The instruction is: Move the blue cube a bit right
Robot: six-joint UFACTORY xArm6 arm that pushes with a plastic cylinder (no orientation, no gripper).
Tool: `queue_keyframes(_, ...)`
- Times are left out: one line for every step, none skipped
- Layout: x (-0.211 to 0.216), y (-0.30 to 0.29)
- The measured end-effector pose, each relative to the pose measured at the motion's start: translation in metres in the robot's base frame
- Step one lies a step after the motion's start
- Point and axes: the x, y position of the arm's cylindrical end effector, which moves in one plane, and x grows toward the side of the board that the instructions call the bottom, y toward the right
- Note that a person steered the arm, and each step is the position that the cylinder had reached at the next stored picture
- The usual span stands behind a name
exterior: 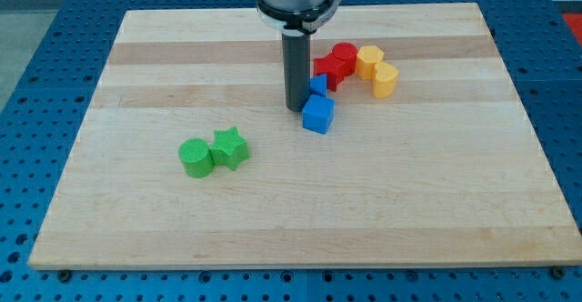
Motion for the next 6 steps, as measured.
queue_keyframes(0.0, -0.007)
queue_keyframes(0.0, -0.025)
queue_keyframes(0.01, -0.033)
queue_keyframes(0.032, -0.033)
queue_keyframes(0.045, -0.033)
queue_keyframes(0.046, -0.023)
